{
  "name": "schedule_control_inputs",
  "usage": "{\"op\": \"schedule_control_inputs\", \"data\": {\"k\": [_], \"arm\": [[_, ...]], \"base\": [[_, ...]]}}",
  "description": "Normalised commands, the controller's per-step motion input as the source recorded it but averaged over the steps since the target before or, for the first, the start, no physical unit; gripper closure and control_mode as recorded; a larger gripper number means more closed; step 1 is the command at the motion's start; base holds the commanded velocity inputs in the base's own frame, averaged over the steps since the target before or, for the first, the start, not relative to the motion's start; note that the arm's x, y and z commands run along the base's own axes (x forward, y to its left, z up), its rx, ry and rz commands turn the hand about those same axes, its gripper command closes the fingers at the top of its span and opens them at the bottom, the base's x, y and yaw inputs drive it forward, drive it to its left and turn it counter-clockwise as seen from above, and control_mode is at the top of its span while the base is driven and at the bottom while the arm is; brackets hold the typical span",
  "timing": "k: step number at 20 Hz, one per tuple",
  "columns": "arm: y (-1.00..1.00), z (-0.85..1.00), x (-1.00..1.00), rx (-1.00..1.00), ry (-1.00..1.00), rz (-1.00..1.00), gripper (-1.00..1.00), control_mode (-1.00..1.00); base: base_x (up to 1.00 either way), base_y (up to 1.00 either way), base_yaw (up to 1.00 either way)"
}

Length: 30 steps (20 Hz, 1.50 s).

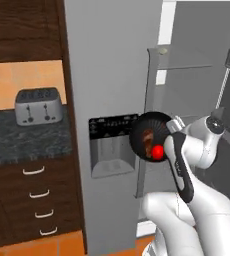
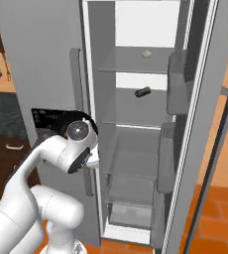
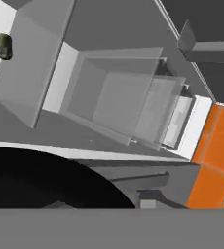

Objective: Pick the chicken drumstick and tomato from their plates and place them in the bowl. Then put the bowl in the fridge.

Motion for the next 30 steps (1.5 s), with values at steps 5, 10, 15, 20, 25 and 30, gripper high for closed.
{"op": "schedule_control_inputs", "data": {"k": [5, 10, 15, 20, 25, 30], "arm": [[0.0, 0.0, 0.0, 0.0, 0.0, 0.0, 1.0, 1.0], [0.0, 0.0, 0.0, 0.0, 0.0, 0.0, 1.0, 1.0], [0.0, 0.0, 0.07, 0.0, 0.0, 0.0, 1.0, -1.0], [-0.23, -0.03, 0.22, 0.06, 0.21, 0.12, 1.0, -1.0], [0.0, -0.13, 0.88, 0.08, 0.05, 0.05, 1.0, -1.0], [0.02, -0.16, 0.77, 0.06, 0.01, 0.06, 1.0, -1.0]], "base": [[0.15, 0.01, -0.52], [0.82, 0.13, -0.29], [0.72, 0.02, -0.07], [0.0, 0.0, 0.0], [0.0, 0.0, 0.0], [0.0, 0.0, 0.0]]}}
